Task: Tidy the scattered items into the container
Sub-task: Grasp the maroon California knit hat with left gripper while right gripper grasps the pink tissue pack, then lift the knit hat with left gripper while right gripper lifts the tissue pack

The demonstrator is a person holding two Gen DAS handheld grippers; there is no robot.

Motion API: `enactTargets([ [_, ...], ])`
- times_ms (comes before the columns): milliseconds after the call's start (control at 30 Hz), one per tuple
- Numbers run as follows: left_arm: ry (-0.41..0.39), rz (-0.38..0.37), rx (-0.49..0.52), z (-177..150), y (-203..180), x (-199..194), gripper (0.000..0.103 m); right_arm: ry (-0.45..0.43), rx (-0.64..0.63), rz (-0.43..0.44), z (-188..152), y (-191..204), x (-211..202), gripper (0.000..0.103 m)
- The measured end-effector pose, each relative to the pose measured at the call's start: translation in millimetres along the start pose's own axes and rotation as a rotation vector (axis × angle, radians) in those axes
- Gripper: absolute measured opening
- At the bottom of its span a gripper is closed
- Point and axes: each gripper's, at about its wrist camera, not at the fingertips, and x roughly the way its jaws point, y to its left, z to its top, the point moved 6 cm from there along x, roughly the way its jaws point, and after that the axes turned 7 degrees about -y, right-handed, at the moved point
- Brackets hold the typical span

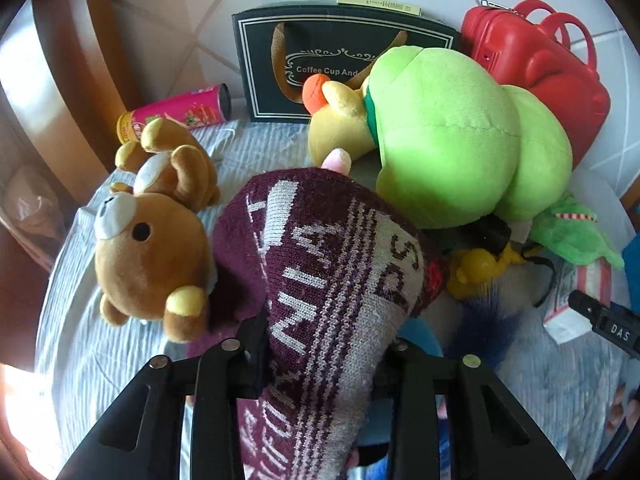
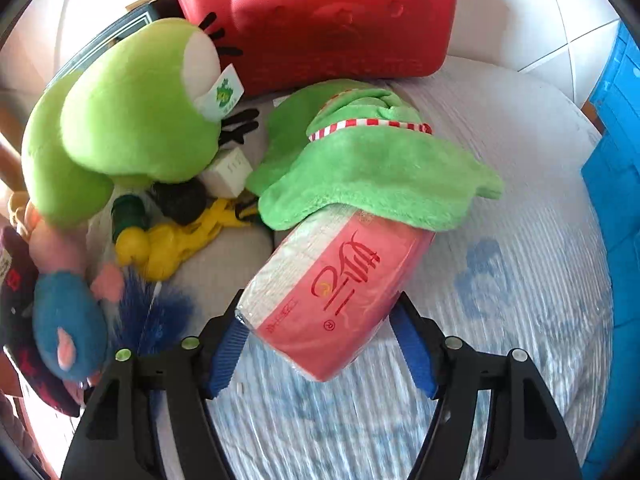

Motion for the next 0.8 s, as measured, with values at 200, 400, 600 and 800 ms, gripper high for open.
enactTargets([
  [200, 0.014, 0.009, -0.015, -44.3, 7.6, -50.3, 0.026, 0.027, -0.025, 0.044, -59.7, -3.6, -45.9, 0.068],
  [400, 0.004, -0.001, -0.006, -78.2, -5.0, -92.3, 0.026, 0.022, -0.071, 0.064, -103.2, 0.6, -83.1, 0.067],
  [600, -0.004, 0.000, -0.007, -105.6, -7.9, -126.1, 0.025, 0.010, -0.115, 0.089, -140.9, 5.5, -111.6, 0.066],
  [800, 0.020, 0.037, -0.044, -137.1, 5.1, -143.0, 0.026, 0.023, -0.168, 0.115, -168.5, 7.6, -119.7, 0.066],
])
